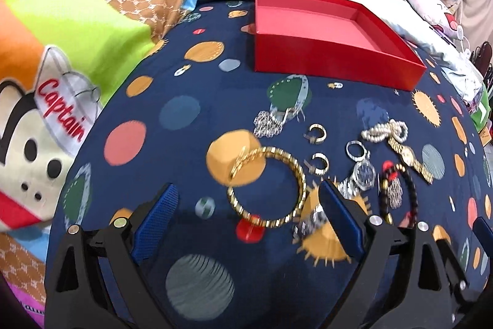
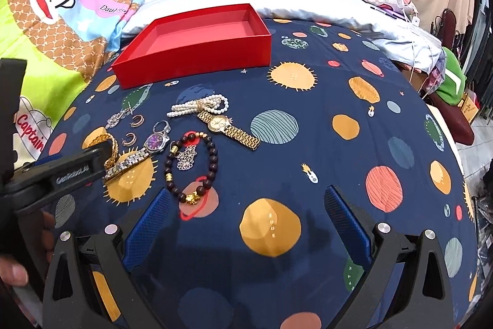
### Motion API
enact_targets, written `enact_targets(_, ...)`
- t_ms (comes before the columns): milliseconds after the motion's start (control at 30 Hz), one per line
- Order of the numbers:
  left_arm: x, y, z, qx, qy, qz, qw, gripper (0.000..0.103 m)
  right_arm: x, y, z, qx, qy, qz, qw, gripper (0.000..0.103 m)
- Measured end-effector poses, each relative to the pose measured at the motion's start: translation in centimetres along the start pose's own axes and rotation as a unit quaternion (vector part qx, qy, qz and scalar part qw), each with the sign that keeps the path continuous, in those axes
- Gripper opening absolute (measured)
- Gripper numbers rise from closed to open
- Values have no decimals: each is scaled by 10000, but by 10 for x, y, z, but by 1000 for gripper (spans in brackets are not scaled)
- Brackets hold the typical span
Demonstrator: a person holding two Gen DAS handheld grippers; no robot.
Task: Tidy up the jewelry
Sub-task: 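Grasp the gold bangle with the left tool while the right tool grasps the pearl necklace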
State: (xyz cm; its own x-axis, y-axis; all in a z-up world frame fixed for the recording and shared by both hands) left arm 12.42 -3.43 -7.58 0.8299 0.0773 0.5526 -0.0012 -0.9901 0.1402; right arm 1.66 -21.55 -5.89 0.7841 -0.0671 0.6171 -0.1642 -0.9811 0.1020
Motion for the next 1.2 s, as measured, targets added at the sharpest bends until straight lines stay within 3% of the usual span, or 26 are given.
enact_targets(100, 3, 4, 9, -15, -38, 42, 10000, 89, 1, 0, 5, 76, -50, 40, 10000, 98)
enact_targets(333, 1, 11, 18, -118, -120, 265, 9995, 75, 8, 1, 7, 120, -9, 58, 9999, 98)
enact_targets(533, 0, 12, 14, -231, -69, 323, 9992, 53, 6, 0, 11, 146, -56, 68, 9999, 98)
enact_targets(967, -14, 3, -12, -485, -121, 191, 9986, 53, 1, 0, 8, 152, -60, 51, 9999, 98)
enact_targets(1133, -17, 2, -27, -399, 4, 343, 9986, 53, 5, -6, 11, 273, -48, -61, 9996, 98)
enact_targets(1200, -19, 0, -28, -401, -13, 347, 9986, 53, 7, -8, 14, 367, -83, -71, 9993, 92)
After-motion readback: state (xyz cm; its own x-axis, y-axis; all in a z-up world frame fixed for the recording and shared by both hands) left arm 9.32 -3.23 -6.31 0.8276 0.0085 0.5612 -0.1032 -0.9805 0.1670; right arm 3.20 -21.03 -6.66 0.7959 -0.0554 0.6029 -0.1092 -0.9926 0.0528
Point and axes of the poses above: each gripper's, at about its wrist camera, not at the fingertips, and z roughly the way its jaws point, y to its right, x to its top, the point moved 6 cm from there along z, roughly the way its jaws point, and after that the axes turned 11 degrees about -z, right-handed, at the moved point
